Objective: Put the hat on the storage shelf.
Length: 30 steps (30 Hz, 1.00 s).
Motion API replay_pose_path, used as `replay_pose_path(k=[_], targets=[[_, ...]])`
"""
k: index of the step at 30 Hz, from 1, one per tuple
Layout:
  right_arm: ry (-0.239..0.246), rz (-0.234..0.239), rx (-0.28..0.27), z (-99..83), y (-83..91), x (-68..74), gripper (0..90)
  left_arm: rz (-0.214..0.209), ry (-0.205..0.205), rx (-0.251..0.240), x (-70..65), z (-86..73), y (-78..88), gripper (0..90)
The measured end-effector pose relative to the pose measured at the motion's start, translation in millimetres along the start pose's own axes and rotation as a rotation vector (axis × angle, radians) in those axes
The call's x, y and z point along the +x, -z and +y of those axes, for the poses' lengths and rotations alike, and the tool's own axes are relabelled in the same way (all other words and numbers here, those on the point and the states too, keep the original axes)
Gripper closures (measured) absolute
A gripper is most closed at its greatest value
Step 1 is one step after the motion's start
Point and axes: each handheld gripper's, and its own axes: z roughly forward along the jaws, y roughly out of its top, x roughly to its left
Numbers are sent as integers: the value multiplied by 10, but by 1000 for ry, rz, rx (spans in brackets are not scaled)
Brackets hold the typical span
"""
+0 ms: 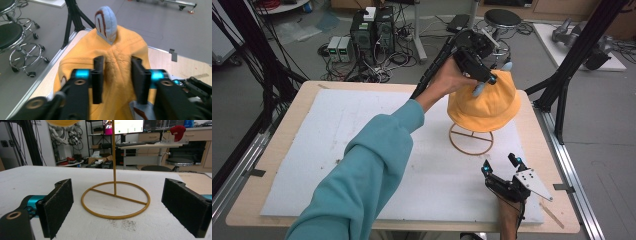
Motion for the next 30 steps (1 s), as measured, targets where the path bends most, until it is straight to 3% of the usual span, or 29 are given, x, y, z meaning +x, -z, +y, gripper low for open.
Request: replay_pose_path(k=[1,5,10,17,23,30], targets=[[0,0,0,0,0,0,93,20,7,5,-8,2,-14,570],[0,-1,-1,0,1,0,93,52,25,-4,-6,-1,-37,382],[3,-4,-5,0,0,-7,92,13,48,-36,20,-6,-10,169],[0,-2,-5,-1,3,-6,93,-19,38,-69,26,-27,57,95],[0,-2,-5,-1,2,-6,93,-48,31,-99,16,-42,143,94],[-2,-3,-4,0,0,-6,93,-61,32,-121,62,-127,360,93]])
